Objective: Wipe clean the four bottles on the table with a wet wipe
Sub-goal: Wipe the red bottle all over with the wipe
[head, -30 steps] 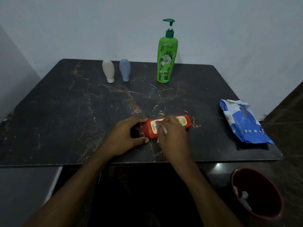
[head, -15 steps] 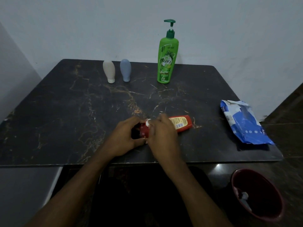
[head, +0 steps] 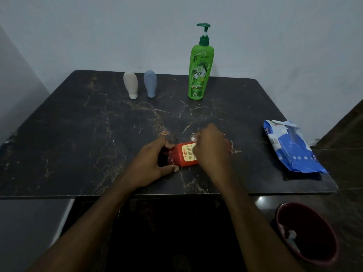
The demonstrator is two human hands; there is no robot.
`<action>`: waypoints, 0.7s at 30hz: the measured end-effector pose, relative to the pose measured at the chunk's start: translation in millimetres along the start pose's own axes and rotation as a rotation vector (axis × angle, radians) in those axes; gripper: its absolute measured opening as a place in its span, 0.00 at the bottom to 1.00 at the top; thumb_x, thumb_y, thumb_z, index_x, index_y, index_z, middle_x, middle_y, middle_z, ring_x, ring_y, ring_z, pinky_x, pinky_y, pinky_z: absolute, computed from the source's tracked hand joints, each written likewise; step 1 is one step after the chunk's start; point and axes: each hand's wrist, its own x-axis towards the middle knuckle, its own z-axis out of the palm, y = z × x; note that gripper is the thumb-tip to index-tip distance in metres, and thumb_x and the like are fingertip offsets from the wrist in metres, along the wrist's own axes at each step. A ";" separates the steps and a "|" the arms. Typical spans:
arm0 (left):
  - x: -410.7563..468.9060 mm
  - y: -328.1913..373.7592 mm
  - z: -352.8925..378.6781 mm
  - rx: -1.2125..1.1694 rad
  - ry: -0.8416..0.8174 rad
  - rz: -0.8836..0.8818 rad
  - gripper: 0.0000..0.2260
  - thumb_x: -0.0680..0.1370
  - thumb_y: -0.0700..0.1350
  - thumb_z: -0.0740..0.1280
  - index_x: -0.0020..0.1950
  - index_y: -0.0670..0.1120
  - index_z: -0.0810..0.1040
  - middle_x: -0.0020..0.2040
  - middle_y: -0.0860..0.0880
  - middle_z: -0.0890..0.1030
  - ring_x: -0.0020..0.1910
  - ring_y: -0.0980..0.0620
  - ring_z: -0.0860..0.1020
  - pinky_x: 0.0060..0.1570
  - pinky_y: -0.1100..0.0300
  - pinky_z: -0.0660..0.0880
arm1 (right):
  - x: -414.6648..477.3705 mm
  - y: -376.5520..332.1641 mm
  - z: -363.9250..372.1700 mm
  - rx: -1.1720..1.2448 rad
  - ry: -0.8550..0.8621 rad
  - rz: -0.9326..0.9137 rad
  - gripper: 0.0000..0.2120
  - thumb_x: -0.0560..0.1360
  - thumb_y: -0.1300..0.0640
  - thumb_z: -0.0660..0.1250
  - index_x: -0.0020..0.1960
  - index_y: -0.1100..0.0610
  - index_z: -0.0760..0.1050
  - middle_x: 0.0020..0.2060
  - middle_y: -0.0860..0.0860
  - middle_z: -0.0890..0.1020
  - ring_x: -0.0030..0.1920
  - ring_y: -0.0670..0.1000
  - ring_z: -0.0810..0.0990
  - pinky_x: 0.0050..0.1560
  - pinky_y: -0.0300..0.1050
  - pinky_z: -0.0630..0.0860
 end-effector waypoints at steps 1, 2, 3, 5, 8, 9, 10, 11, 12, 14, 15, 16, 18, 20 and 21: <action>-0.2 -0.4 0.3 -0.010 0.009 0.022 0.23 0.69 0.49 0.82 0.58 0.54 0.74 0.58 0.60 0.79 0.57 0.64 0.78 0.56 0.67 0.75 | -3.5 -9.2 5.1 0.008 -0.006 -0.055 0.13 0.75 0.61 0.71 0.59 0.55 0.81 0.61 0.51 0.75 0.59 0.52 0.77 0.57 0.45 0.74; -0.4 -1.1 0.3 -0.019 0.014 0.049 0.22 0.69 0.48 0.82 0.57 0.52 0.75 0.57 0.59 0.80 0.56 0.61 0.79 0.56 0.63 0.77 | -8.0 -18.7 11.8 0.014 -0.006 -0.113 0.11 0.75 0.61 0.71 0.57 0.56 0.81 0.59 0.52 0.74 0.58 0.51 0.76 0.55 0.43 0.72; -0.8 -1.6 0.2 -0.025 0.015 0.074 0.21 0.69 0.46 0.81 0.56 0.51 0.75 0.55 0.57 0.81 0.55 0.59 0.80 0.55 0.58 0.78 | -12.0 -26.7 18.5 0.009 0.002 -0.165 0.09 0.75 0.61 0.70 0.55 0.57 0.80 0.57 0.52 0.74 0.56 0.51 0.76 0.52 0.42 0.70; -1.1 -1.7 -0.3 -0.025 0.019 0.102 0.20 0.70 0.45 0.81 0.56 0.50 0.75 0.54 0.56 0.81 0.53 0.56 0.81 0.54 0.54 0.79 | -15.7 -34.4 27.4 -0.007 0.017 -0.216 0.07 0.74 0.61 0.70 0.53 0.58 0.79 0.54 0.52 0.73 0.54 0.51 0.75 0.50 0.41 0.68; -0.6 -2.0 1.0 -0.022 0.037 0.078 0.22 0.69 0.47 0.82 0.57 0.50 0.76 0.56 0.57 0.81 0.55 0.59 0.80 0.55 0.61 0.77 | -6.9 -25.2 20.1 -0.018 0.037 -0.147 0.06 0.76 0.59 0.70 0.53 0.58 0.80 0.55 0.54 0.75 0.54 0.52 0.77 0.49 0.42 0.69; -0.6 -1.9 1.5 -0.020 0.033 0.055 0.22 0.69 0.48 0.82 0.57 0.51 0.75 0.57 0.58 0.80 0.56 0.62 0.79 0.55 0.66 0.76 | 0.4 -19.5 12.5 -0.035 0.015 -0.095 0.08 0.77 0.58 0.69 0.55 0.57 0.80 0.57 0.54 0.76 0.55 0.53 0.78 0.50 0.44 0.70; -0.8 -2.1 2.1 -0.010 0.023 0.031 0.23 0.69 0.49 0.82 0.58 0.52 0.75 0.58 0.59 0.79 0.57 0.64 0.77 0.54 0.70 0.73 | 7.8 -13.9 3.8 -0.064 -0.042 -0.029 0.11 0.77 0.57 0.70 0.59 0.56 0.79 0.58 0.55 0.77 0.58 0.54 0.78 0.52 0.45 0.71; -0.9 -1.9 2.5 0.003 0.014 0.015 0.23 0.69 0.50 0.81 0.59 0.53 0.75 0.59 0.60 0.78 0.58 0.66 0.76 0.53 0.73 0.72 | 14.2 -9.3 -4.2 -0.089 -0.101 0.034 0.14 0.77 0.56 0.70 0.62 0.55 0.78 0.60 0.54 0.77 0.60 0.54 0.77 0.53 0.46 0.72; -0.8 -2.2 2.8 0.012 0.009 0.009 0.23 0.70 0.51 0.81 0.60 0.53 0.75 0.59 0.60 0.78 0.58 0.66 0.76 0.54 0.73 0.71 | 16.7 -7.3 -8.8 -0.096 -0.133 0.081 0.16 0.76 0.55 0.71 0.63 0.54 0.78 0.61 0.54 0.77 0.62 0.55 0.77 0.54 0.46 0.73; -0.8 -1.4 2.1 0.000 0.016 0.015 0.23 0.69 0.50 0.81 0.59 0.53 0.75 0.58 0.59 0.79 0.57 0.64 0.77 0.55 0.69 0.73 | 12.0 -11.6 -6.0 -0.068 -0.093 0.046 0.14 0.76 0.57 0.72 0.61 0.55 0.79 0.60 0.54 0.77 0.61 0.54 0.77 0.56 0.46 0.73; -0.7 -0.4 1.6 -0.011 0.021 0.033 0.23 0.69 0.49 0.81 0.58 0.52 0.75 0.57 0.59 0.79 0.57 0.62 0.78 0.55 0.66 0.75 | 6.6 -16.4 1.0 -0.059 -0.059 -0.025 0.12 0.76 0.57 0.71 0.58 0.56 0.79 0.59 0.54 0.77 0.59 0.53 0.77 0.56 0.45 0.73; -0.6 -0.1 1.1 -0.018 0.024 0.058 0.22 0.69 0.48 0.81 0.57 0.51 0.76 0.56 0.58 0.80 0.55 0.60 0.79 0.55 0.62 0.77 | -2.3 -22.3 8.8 -0.048 -0.039 -0.103 0.09 0.76 0.58 0.71 0.56 0.57 0.79 0.59 0.54 0.76 0.58 0.53 0.77 0.55 0.44 0.72; -1.2 -0.4 0.5 -0.018 0.027 0.100 0.20 0.70 0.46 0.81 0.56 0.50 0.76 0.54 0.57 0.81 0.53 0.57 0.81 0.54 0.56 0.78 | -15.4 -31.7 21.6 -0.008 -0.022 -0.227 0.07 0.75 0.60 0.70 0.53 0.58 0.78 0.58 0.54 0.73 0.57 0.53 0.75 0.56 0.45 0.72; -2.0 0.0 0.3 -0.014 0.032 0.102 0.20 0.70 0.46 0.81 0.56 0.50 0.76 0.54 0.56 0.81 0.53 0.56 0.81 0.53 0.54 0.79 | -16.9 -31.2 24.2 0.006 -0.004 -0.255 0.10 0.74 0.61 0.71 0.55 0.58 0.79 0.60 0.53 0.72 0.59 0.53 0.75 0.57 0.45 0.72; -2.0 0.2 0.5 -0.014 0.033 0.086 0.20 0.69 0.47 0.81 0.57 0.50 0.76 0.55 0.56 0.81 0.54 0.57 0.81 0.55 0.54 0.79 | -13.4 -25.3 22.9 0.006 0.009 -0.249 0.11 0.75 0.60 0.71 0.56 0.57 0.79 0.59 0.53 0.73 0.58 0.52 0.76 0.58 0.46 0.73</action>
